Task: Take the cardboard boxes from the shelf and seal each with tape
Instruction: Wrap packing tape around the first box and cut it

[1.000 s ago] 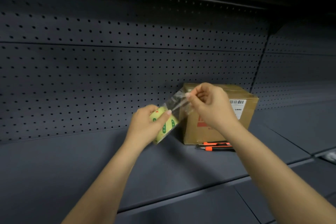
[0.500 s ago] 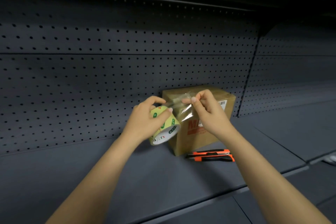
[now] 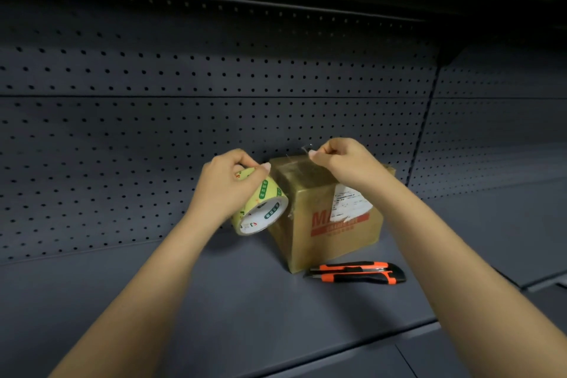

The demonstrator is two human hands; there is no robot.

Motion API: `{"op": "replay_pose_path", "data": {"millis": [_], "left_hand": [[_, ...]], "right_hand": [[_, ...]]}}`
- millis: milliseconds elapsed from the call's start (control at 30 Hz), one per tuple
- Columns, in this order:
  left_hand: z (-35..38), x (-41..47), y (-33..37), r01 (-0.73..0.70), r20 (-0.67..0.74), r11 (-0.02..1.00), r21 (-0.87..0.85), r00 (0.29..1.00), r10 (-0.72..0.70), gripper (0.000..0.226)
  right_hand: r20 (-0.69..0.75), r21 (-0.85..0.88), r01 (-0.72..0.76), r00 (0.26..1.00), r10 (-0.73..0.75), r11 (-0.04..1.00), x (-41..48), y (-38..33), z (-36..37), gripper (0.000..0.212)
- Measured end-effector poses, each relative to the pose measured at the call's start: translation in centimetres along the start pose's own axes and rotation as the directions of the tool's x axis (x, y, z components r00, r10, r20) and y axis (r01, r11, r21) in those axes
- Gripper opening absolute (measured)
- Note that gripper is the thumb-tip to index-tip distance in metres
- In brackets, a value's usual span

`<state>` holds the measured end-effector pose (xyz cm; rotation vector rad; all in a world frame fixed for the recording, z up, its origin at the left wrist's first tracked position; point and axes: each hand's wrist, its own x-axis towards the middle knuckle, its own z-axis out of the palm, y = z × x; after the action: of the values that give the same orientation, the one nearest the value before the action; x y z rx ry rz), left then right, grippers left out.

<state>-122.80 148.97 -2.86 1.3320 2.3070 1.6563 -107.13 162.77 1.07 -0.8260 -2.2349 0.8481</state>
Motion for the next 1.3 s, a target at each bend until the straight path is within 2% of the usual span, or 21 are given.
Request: {"op": "replay_pose_path", "data": {"millis": [500,733,1000,1067,1167,1233,1300], "left_hand": [[1.2,1.2,-0.6,0.057,0.038,0.998,0.024,0.998,-0.058,0.021],[1.7,1.2,-1.3,0.09,0.071,0.995,0.053,0.993,-0.093,0.024],[2.3,1.0,-1.5,0.132,0.067,0.989,0.069,0.988,-0.137,0.023],[2.2,1.0,-1.4,0.138,0.062,0.988,0.066,0.988,-0.142,0.022],[2.3,1.0,-1.6,0.135,0.066,0.989,0.061,0.988,-0.139,0.021],[2.3,1.0,-1.7,0.133,0.057,0.991,0.035,0.989,-0.135,0.024],[2.3,0.9,-2.1,0.147,0.049,0.989,-0.005,0.988,-0.147,0.034]], "right_hand": [[0.047,-0.002,-0.085,0.995,0.085,0.996,1.1,1.7,0.9,0.029],[-0.031,-0.173,-0.008,1.0,0.003,0.985,0.9,2.7,2.1,0.022],[-0.163,-0.106,-0.038,0.986,0.02,0.994,1.0,2.6,2.7,0.03],[-0.22,-0.096,0.018,0.975,-0.039,0.995,0.8,2.6,3.2,0.025],[-0.315,-0.128,0.248,0.908,-0.276,0.96,-0.5,3.4,4.3,0.024],[-0.271,-0.208,0.352,0.876,-0.4,0.912,-1.3,4.1,5.2,0.022],[-0.188,-0.26,0.357,0.893,-0.409,0.897,-1.7,4.6,5.9,0.038]]}}
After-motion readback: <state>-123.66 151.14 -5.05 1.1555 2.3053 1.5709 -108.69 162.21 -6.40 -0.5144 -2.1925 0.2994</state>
